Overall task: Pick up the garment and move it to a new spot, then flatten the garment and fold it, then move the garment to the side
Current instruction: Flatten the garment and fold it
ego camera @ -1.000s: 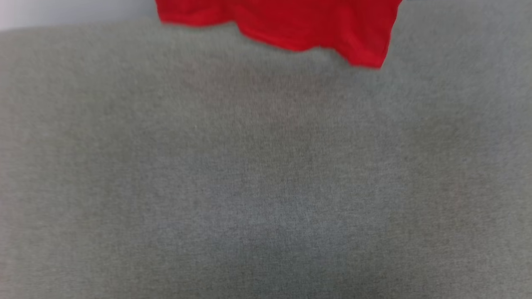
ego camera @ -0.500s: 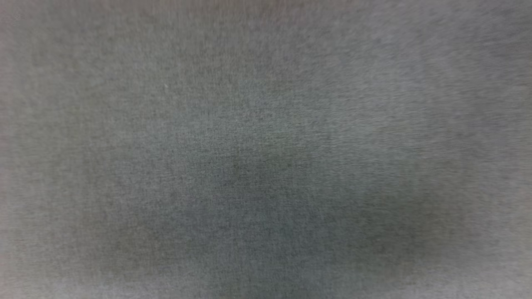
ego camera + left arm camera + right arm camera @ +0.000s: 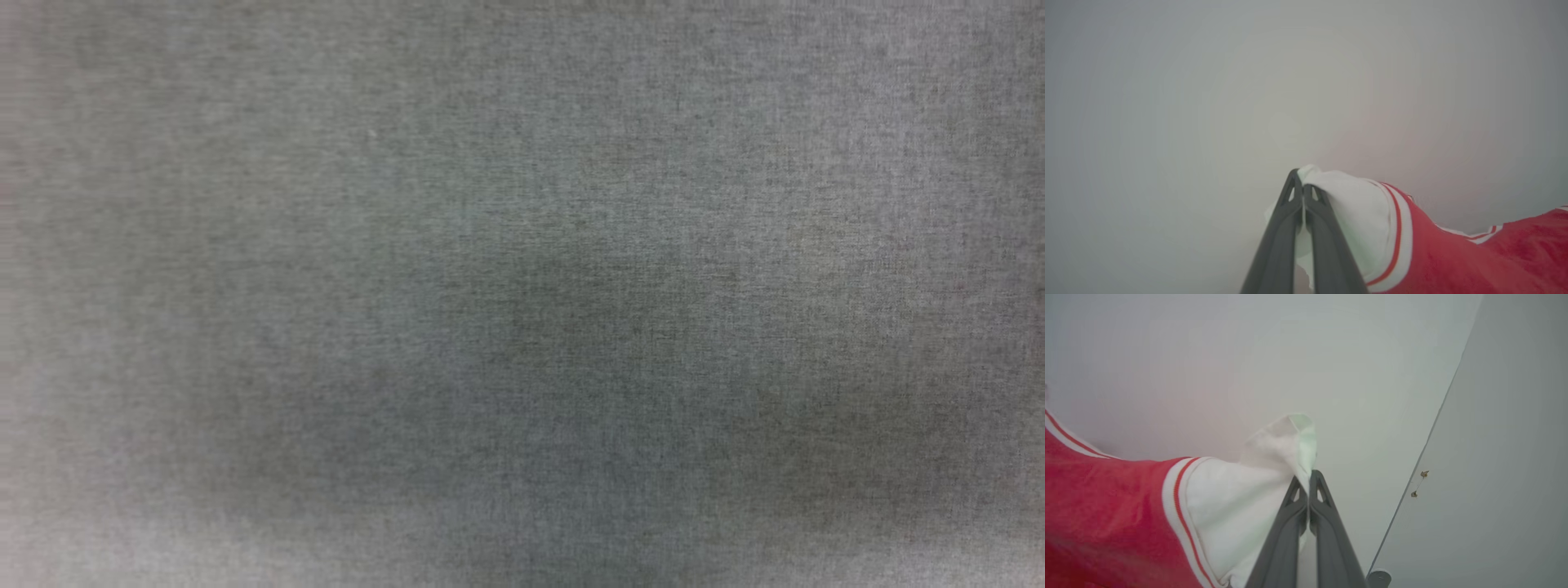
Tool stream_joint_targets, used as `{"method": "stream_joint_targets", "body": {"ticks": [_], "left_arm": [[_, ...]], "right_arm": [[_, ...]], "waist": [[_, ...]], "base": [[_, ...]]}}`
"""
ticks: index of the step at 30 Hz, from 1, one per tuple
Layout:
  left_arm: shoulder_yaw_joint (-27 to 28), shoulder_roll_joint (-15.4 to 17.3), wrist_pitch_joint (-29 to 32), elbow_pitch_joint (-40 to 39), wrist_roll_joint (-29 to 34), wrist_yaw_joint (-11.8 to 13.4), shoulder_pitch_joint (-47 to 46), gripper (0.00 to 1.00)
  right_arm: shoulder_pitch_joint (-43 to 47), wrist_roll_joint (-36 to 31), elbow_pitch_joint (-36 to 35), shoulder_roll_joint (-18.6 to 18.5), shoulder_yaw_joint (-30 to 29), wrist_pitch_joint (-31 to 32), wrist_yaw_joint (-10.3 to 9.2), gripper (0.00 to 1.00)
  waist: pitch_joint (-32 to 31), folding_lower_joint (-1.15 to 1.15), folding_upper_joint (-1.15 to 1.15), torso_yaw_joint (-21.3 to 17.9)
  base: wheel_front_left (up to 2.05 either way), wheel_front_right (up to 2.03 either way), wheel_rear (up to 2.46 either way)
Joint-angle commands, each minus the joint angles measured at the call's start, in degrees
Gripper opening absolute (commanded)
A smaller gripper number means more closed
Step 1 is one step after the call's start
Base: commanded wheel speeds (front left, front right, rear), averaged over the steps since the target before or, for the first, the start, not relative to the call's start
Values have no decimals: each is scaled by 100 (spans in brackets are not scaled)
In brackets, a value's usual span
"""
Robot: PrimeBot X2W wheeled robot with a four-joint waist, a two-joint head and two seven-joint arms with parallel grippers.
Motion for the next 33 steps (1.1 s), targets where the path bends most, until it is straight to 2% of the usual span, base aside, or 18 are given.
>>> {"method": "stream_joint_targets", "body": {"ticks": [1,9,13,17,24,26,29,31,33], "left_arm": [[-31,4,-28,36,-9,-39,134,0],[-295,-105,-5,162,-120,-153,1173,0],[-542,-188,176,3,-290,-158,1876,0],[-817,-77,411,-324,-566,-150,2700,0],[-1285,418,643,-1350,-1039,-151,4470,0],[-1332,497,701,-1554,-1145,-151,4788,0],[-1334,812,785,-2171,-1377,-151,5694,0],[-1333,1016,859,-2672,-1482,-100,6329,0],[-1322,1207,964,-3264,-1619,62,7016,0]], "right_arm": [[99,8,18,22,100,-4,-4,0],[841,701,-39,-250,698,-4,-5,0],[1473,1338,-113,-485,1143,-4,-5,0],[2247,1992,-375,-737,1715,11,-4,0],[3818,2846,-1305,-1414,2413,1,-5,0],[4043,2921,-1473,-1519,2416,-4,-5,0],[4797,3038,-2002,-1814,2515,-8,-5,0],[5271,3046,-2363,-1998,2448,-12,-5,0],[5760,2926,-2714,-2168,2215,-13,-5,0]], "waist": [[-207,0,0,53],[-1054,0,0,134],[-1629,0,0,148],[-2193,0,0,131],[-3015,0,0,85],[-3102,0,0,72],[-3324,0,0,54],[-3423,0,0,51],[-3514,0,0,65]], "base": [[0,0,0],[0,0,0],[0,0,0],[0,0,0],[0,0,0],[0,0,0],[0,0,0],[0,0,0],[0,0,0]]}}
